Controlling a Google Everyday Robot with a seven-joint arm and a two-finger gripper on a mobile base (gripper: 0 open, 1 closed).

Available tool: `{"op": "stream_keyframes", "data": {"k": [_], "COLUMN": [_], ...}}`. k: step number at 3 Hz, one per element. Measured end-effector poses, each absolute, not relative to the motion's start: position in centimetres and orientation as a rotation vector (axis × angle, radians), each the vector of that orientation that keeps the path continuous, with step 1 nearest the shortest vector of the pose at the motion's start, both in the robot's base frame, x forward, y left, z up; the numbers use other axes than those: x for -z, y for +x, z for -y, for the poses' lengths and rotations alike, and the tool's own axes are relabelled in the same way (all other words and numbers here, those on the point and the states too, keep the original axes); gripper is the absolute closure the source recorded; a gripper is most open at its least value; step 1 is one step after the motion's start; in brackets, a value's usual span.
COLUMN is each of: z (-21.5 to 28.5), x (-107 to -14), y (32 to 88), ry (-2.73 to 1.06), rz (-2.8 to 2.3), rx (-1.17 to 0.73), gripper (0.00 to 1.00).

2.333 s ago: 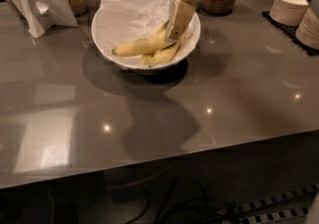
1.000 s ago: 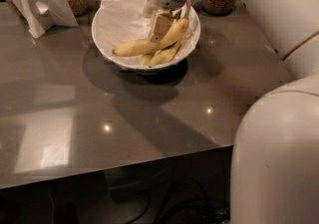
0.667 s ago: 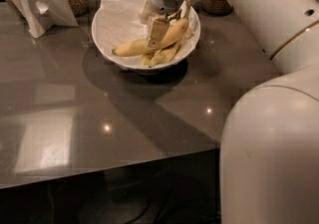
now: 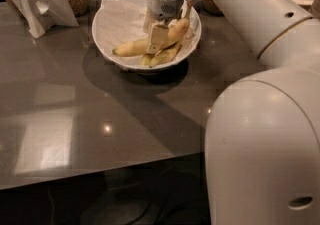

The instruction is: Pick banana from white bowl

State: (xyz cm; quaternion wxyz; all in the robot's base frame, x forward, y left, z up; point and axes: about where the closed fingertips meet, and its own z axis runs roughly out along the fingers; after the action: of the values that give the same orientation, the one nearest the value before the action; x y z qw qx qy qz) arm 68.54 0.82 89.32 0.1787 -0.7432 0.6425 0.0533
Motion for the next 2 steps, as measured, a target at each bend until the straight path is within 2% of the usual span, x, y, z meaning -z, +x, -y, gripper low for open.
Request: {"op": "stream_keyframes", "data": {"k": [2], "z": [0.92], "x": [-87.95], "y": [69.95], "ry": [-2.096], "rz": [-1.905], "rx": [-0.117], "gripper": [0.48]}}
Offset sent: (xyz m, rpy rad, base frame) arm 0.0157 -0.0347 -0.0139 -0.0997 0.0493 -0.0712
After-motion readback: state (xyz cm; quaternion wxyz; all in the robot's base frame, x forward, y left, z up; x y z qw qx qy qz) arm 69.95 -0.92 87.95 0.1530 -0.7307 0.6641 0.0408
